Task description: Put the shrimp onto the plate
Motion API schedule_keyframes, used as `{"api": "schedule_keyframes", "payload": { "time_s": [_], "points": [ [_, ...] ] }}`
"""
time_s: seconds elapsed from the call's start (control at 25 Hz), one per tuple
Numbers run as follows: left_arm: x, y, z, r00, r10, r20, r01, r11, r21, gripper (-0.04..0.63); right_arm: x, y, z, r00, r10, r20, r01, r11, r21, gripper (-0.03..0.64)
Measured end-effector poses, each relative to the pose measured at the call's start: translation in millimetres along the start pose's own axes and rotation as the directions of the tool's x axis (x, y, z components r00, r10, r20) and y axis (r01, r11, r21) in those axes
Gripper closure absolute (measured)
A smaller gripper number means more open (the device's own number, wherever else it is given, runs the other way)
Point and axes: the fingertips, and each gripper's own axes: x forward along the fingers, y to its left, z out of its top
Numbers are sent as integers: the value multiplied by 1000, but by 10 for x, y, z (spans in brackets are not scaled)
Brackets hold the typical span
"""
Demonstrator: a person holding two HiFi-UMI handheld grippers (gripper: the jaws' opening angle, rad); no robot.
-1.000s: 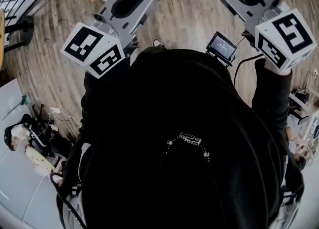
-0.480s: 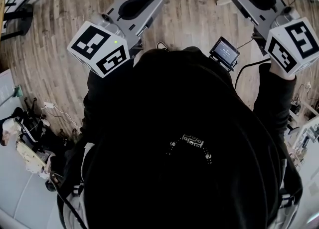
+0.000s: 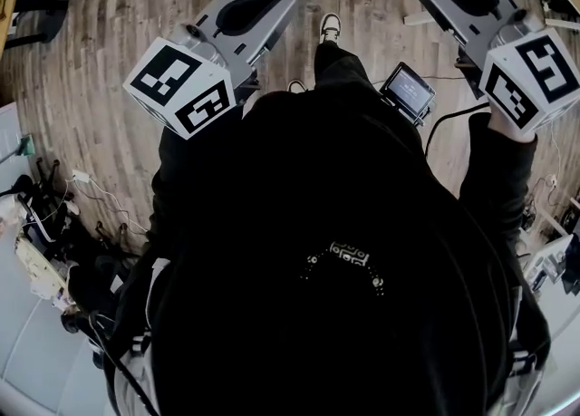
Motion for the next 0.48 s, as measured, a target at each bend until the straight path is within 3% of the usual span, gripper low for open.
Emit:
{"api": "schedule_keyframes", "payload": {
  "time_s": [0.08,0.28,0.48],
  "points": [
    [71,238,-83,1000,29,3,-29,1000,4,589,239,-130,-59,1000,24,13,-24,1000,-14,471],
    [-50,422,163,997,76,21,-76,997,0,589,450,-196,304,998,62,27,-60,997,-51,471],
    [78,723,249,993,114,23,-114,993,-5,589,699,-496,253,993,109,42,-107,993,-49,471]
  ]
}}
